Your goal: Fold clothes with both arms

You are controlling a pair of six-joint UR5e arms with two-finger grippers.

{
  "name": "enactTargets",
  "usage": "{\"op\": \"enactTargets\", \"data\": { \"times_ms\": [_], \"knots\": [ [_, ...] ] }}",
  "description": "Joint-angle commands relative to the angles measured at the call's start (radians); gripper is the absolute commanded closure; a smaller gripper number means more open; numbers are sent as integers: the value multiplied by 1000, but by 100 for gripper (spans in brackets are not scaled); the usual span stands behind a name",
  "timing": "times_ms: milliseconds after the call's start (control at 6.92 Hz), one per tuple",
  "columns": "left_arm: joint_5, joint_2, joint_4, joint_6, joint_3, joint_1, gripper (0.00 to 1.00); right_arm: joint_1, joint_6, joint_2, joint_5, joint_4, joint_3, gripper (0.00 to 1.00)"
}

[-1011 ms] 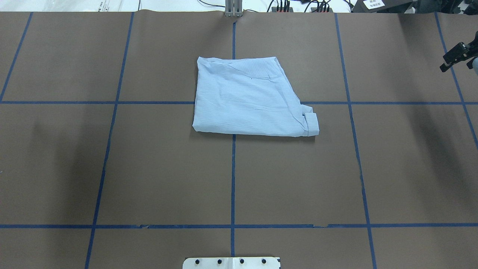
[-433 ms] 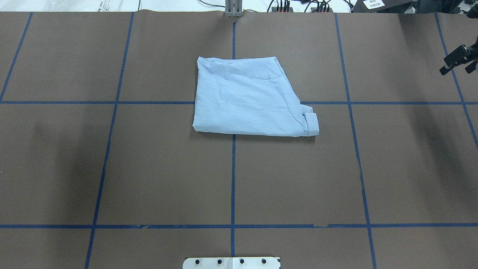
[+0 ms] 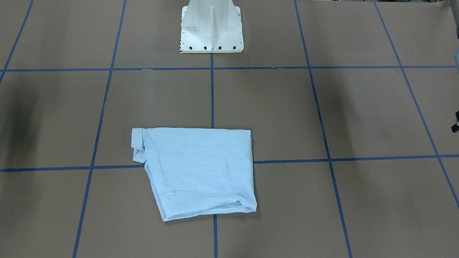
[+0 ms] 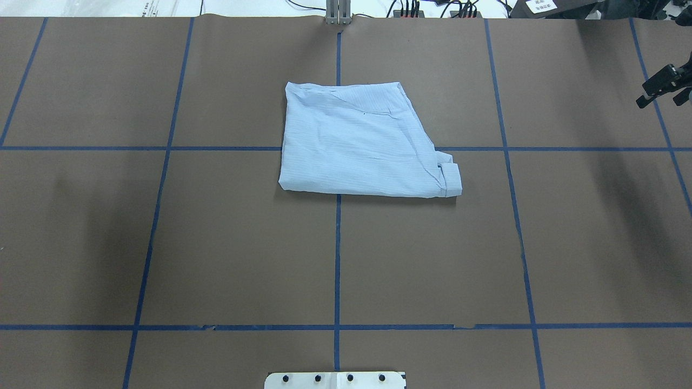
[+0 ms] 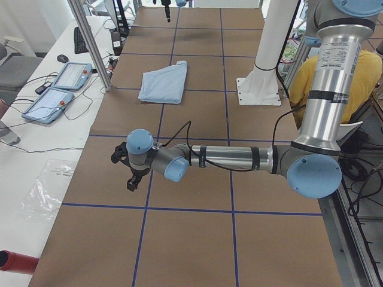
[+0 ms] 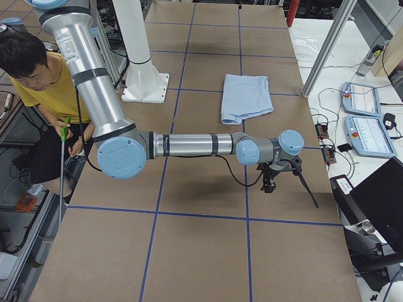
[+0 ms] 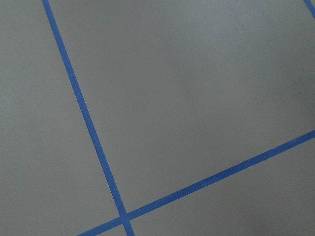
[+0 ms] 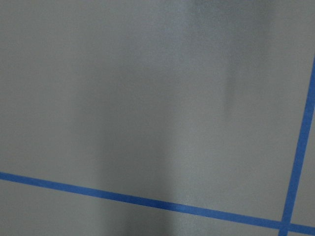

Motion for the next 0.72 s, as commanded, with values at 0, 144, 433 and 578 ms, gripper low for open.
{"op": "enactTargets", "data": {
  "times_ms": [0,144,433,578],
  "knots": [
    [-1,5,-8,-3,-6,0,0,0,0,0,0,0,1,0],
    [-2,6,-8,-3,-6,0,0,0,0,0,0,0,1,0],
    [1,8,-5,-9,0,0,0,0,0,0,-2,0,1,0],
    [8,17,-5,-9,19,0,0,-2,0,3,-9,0,-2,0]
  ]
}}
